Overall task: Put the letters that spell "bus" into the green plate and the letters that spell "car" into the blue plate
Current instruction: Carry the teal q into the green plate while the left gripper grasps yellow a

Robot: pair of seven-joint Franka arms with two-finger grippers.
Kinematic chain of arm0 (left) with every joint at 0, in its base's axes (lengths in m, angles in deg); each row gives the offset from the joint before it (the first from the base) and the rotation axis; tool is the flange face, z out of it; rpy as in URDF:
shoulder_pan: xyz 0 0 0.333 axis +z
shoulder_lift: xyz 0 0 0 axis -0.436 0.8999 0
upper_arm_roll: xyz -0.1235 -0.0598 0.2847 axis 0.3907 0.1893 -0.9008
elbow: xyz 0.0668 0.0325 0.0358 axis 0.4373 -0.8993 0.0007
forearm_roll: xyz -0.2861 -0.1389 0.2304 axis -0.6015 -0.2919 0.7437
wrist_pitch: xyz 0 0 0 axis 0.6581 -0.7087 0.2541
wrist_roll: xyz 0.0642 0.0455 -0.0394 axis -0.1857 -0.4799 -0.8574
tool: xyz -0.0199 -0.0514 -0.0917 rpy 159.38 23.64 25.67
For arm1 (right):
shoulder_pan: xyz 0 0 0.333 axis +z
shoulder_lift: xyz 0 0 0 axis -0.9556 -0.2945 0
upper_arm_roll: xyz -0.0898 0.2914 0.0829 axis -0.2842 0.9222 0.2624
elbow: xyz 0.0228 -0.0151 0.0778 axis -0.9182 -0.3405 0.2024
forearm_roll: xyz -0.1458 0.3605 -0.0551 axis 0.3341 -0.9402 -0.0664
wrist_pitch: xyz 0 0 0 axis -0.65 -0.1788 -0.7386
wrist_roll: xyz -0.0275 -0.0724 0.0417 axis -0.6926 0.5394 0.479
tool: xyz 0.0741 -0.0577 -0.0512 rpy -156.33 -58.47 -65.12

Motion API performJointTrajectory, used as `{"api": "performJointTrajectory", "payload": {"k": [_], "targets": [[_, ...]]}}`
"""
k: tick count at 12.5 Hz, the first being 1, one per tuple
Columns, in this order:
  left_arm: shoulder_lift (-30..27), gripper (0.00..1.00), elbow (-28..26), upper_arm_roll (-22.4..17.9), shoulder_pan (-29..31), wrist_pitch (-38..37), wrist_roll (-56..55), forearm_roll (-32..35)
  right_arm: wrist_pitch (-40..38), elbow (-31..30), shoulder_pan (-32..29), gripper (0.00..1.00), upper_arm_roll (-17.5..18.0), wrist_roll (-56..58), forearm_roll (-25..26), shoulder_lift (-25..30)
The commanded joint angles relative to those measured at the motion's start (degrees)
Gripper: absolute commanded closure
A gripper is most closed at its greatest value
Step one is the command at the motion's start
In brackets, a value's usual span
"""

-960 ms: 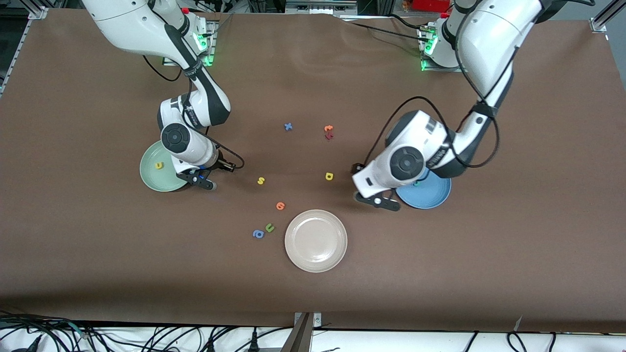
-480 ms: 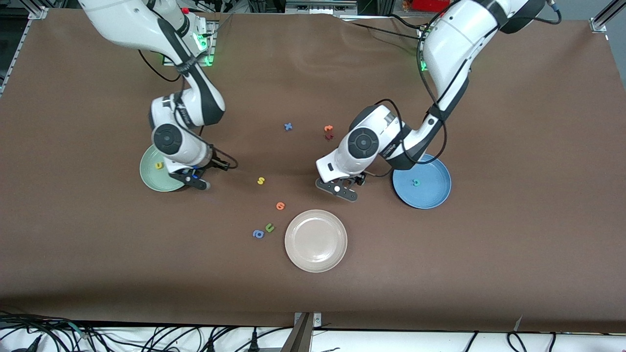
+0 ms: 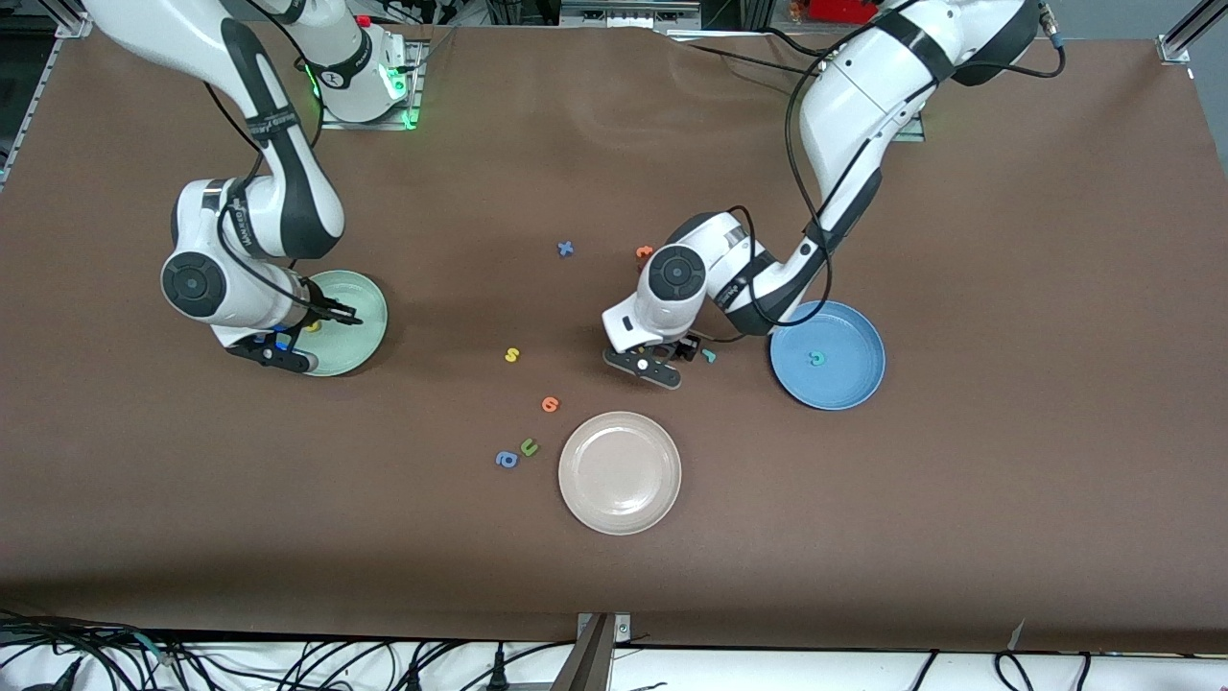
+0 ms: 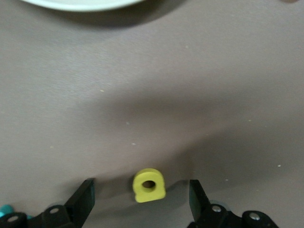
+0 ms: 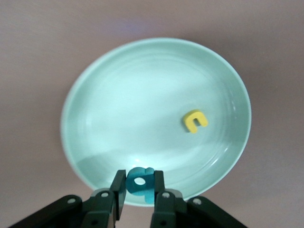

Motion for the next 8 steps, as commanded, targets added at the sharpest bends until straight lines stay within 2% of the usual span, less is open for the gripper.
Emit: {"api": "performJointTrajectory", "payload": {"k": [1, 2, 3, 4, 5, 8], "targets": [[0.33, 0.12, 0.67, -0.5, -0.43, 0.99, -1.69, 2.24, 7.6, -5.42, 0.46, 0.92, 0.03, 1.22, -0.21, -0.78], [0.33, 0.22, 0.32, -0.67, -0.61, 1.0, -1.69, 2.76, 7.97, -5.44, 0.46, 0.87, 0.03, 1.31, -0.12, -1.39], [0.59, 0.52, 0.32, -0.59, -0.61, 0.91, -1.61, 4.6, 7.98, -5.35, 0.46, 0.62, 0.03, 1.31, -0.12, -1.4], [0.85, 0.6, 0.23, -0.59, -0.61, 0.65, -1.43, 4.88, 7.98, -5.26, 0.46, 0.16, 0.03, 1.4, -0.12, -1.22], [0.94, 0.68, 0.14, -0.59, -0.17, 0.47, -0.91, 4.88, 7.63, -5.09, 0.46, 0.01, -0.05, 1.31, -0.12, -0.7], [0.24, 0.88, 0.23, -0.5, 0.18, -0.4, -1.87, 4.26, 3.87, -3.52, 1.07, 0.01, 1.08, -1.83, -0.82, 2.2]]}}
